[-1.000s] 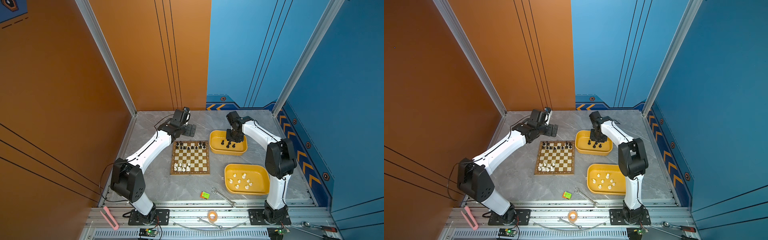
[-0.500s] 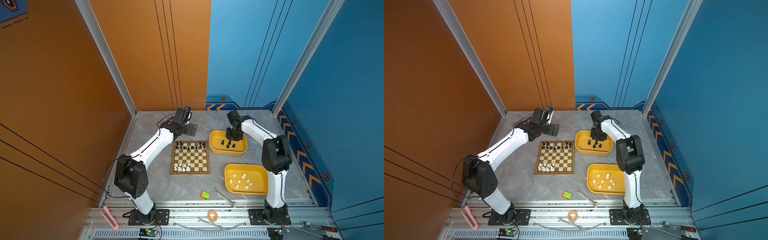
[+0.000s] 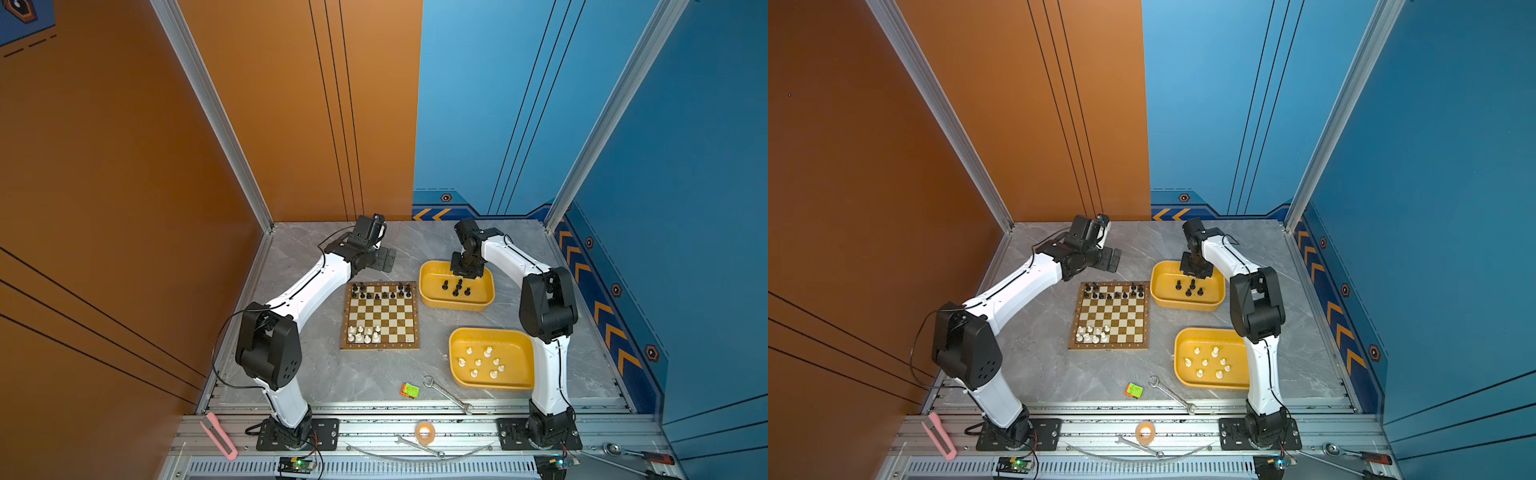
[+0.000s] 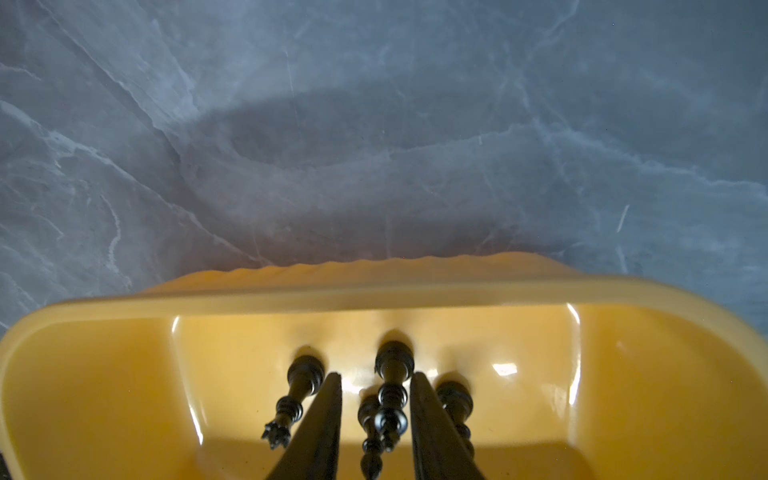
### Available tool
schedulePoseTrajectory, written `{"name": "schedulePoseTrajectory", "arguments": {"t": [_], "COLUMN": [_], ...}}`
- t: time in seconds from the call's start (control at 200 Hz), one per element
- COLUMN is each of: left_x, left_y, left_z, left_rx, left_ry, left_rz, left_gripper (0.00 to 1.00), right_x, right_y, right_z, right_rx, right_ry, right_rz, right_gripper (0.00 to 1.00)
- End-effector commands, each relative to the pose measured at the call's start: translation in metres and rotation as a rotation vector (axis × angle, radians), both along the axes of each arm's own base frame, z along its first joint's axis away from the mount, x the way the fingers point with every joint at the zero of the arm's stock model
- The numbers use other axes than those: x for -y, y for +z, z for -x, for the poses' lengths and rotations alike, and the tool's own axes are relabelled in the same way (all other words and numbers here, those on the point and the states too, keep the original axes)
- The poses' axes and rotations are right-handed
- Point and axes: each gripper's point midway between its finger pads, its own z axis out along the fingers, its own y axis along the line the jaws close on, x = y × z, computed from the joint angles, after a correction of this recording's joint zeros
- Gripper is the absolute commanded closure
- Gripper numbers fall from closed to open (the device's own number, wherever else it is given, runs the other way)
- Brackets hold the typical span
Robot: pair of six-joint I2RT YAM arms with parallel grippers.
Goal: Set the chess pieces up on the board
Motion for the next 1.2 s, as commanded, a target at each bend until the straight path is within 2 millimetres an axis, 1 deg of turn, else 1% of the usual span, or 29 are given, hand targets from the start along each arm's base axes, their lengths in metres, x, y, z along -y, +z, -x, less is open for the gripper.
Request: {"name": "schedulePoseTrajectory", "arguments": {"t": [0.0,0.175,0.426,0.706,0.956,1.197], "left_x": [0.001,0.001,0.002,0.001,-0.002,-0.004], "left_y": [0.006,0.003,0.002,0.000,0.001,0.001], "left_z": [-0.004,-0.006,-0.006,-0.004,-0.001,0.000], "left_rx": [0.005,-0.001,-0.004,-0.010,-0.008,-0.005], "left_ry": [0.012,0.018,0.022,0.022,0.024,0.027], "left_rz": [0.006,0.007,0.011,0.002,-0.003,-0.011], "left_gripper": [0.00,0.00,0.00,0.00,0.01,0.00], "right_x": [0.001,0.002,0.001,0.002,0.002,0.003], "right_y": [-0.002,-0.008,-0.011,-0.015,-0.019,-0.020], "right_z": [0.005,0.008,0.016,0.018,0.020,0.020], "right_rx": [-0.036,-0.062,-0.087,-0.094,-0.110,-0.108], "right_ry": [0.010,0.010,0.017,0.016,0.016,0.017], "right_rz": [0.002,0.001,0.004,0.011,0.011,0.018], "right_gripper": [0.69,0.69,0.70,0.74,0.74,0.74]}}
